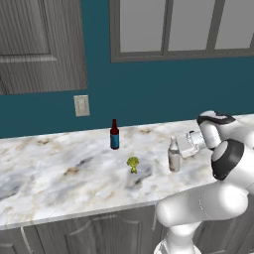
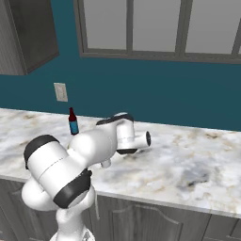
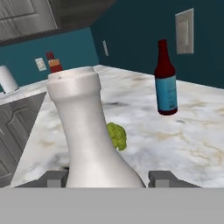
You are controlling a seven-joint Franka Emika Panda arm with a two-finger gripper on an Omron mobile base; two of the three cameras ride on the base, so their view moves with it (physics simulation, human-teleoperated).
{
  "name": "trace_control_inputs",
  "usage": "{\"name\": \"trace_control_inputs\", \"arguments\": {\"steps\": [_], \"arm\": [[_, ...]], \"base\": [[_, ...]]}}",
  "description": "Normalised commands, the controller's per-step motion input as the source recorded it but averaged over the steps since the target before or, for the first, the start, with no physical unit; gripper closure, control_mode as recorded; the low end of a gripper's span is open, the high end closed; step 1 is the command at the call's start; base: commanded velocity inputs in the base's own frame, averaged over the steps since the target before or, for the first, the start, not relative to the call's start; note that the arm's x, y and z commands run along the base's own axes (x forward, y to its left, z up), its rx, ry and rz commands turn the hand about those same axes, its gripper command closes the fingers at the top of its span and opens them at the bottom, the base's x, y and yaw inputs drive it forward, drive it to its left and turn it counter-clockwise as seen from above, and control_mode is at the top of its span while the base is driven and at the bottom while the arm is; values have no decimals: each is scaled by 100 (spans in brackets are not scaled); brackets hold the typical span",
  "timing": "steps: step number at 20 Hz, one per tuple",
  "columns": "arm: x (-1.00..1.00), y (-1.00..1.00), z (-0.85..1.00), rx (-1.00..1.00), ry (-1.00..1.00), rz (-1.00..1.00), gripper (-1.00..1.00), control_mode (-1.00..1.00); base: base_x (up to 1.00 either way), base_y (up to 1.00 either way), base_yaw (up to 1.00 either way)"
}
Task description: Place the liquor and beer on the top shelf of the fridge to keep them out of children's reach, and place the broccoli on lower shelves for easy access.
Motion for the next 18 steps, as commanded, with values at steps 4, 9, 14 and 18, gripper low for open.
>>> {"name": "trace_control_inputs", "arguments": {"steps": [4, 9, 14, 18], "arm": [[0, 0, 0, 0, -1, 0, 100, -100], [-32, 0, 19, 0, -10, 2, 100, -100], [-51, 27, 67, -2, -13, -3, 100, -100], [-38, 48, 89, -1, -10, -29, 100, -100]], "base": [[0, 0, 0], [0, 0, 0], [0, 0, 0], [0, 0, 0]]}}
